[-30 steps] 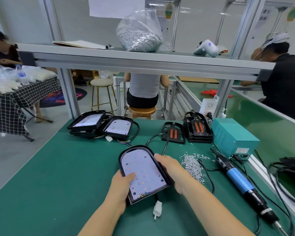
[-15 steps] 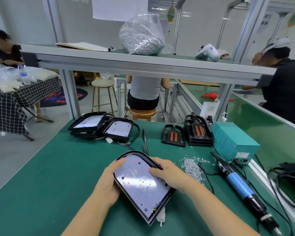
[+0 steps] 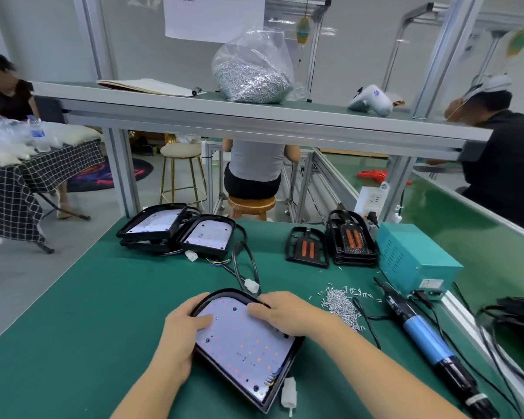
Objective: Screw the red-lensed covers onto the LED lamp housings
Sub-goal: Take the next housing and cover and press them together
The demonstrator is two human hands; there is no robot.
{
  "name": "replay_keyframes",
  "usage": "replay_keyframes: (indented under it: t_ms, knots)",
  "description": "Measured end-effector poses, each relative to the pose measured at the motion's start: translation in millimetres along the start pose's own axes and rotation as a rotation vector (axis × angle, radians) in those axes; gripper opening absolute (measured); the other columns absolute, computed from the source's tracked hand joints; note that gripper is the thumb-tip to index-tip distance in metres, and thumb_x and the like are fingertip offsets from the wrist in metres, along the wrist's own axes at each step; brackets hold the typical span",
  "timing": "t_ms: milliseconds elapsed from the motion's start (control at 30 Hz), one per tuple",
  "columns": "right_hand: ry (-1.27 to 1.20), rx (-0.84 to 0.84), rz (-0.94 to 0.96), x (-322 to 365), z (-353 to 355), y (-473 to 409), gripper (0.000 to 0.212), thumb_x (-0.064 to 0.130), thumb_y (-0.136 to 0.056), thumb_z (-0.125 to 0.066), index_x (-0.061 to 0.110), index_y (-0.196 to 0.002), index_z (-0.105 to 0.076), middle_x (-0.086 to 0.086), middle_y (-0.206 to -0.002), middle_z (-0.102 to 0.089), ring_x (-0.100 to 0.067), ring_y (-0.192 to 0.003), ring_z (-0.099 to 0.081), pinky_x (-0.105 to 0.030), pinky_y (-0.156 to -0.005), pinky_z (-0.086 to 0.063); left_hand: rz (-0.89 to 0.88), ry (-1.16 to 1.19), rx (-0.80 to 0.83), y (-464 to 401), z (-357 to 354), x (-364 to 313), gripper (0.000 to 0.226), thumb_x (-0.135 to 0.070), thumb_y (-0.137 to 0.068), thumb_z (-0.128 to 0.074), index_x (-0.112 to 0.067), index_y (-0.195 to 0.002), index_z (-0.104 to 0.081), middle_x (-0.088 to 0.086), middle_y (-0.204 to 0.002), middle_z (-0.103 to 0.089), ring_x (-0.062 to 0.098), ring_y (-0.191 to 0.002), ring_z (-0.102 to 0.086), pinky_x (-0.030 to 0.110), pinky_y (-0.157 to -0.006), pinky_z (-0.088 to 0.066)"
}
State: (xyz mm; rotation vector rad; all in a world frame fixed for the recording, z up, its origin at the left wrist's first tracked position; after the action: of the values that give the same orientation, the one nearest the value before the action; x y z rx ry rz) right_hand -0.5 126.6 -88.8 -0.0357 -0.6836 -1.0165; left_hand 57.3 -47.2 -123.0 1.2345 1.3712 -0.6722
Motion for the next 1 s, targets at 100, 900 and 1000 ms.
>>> replay_keyframes:
  t_ms: [100,900,1000]
  knots:
    - [-0.121,-0.1,-0.046,-11,21,-1,0.051,0.056,-0.1,-0.033,0.016,-0.111,-0.062,0.001,-0.114,-0.061,-0.02,-0.105,-0.054,-0.03,-0.087,-0.039,-0.046,0.004,-0.039,0,0,4,0.043,0.02,-0.079,-0.051,-0.008,-0.107,-0.068,0.01,-0.096,-0.073,0.03,-0.085,-0.067,0.041,-0.079,-0.054]
    - [0.466,-0.369,-0.611,-124,102,-33,0.026,0.009,-0.097,-0.053,0.004,-0.123,-0.056,-0.017,-0.13,-0.053,-0.034,-0.121,-0.051,-0.039,-0.089,-0.046,-0.139,-0.029,-0.099,2,0,7,0.04,0.009,-0.082,-0.056,-0.014,-0.113,-0.066,0.004,-0.104,-0.072,0.029,-0.104,-0.064,0.049,-0.099,-0.047]
    - [0.509,-0.411,-0.585,-122,105,-33,0.016,0.003,-0.095,-0.055,0.004,-0.109,-0.063,-0.014,-0.113,-0.065,-0.032,-0.103,-0.063,-0.033,-0.069,-0.045,-0.143,-0.015,-0.088,4,-1,6,0.035,0.004,-0.085,-0.058,-0.012,-0.114,-0.066,0.005,-0.107,-0.071,0.028,-0.105,-0.064,0.048,-0.099,-0.047]
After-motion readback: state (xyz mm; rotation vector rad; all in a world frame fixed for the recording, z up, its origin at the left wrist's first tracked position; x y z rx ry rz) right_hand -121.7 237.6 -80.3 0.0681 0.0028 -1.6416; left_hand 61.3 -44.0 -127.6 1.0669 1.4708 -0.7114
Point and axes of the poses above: each hand's wrist, its own y-axis away from the middle knuckle, its own z-axis out of the back of the hand, x = y × z, the point moved 6 cm from there along -y, towards the middle knuckle
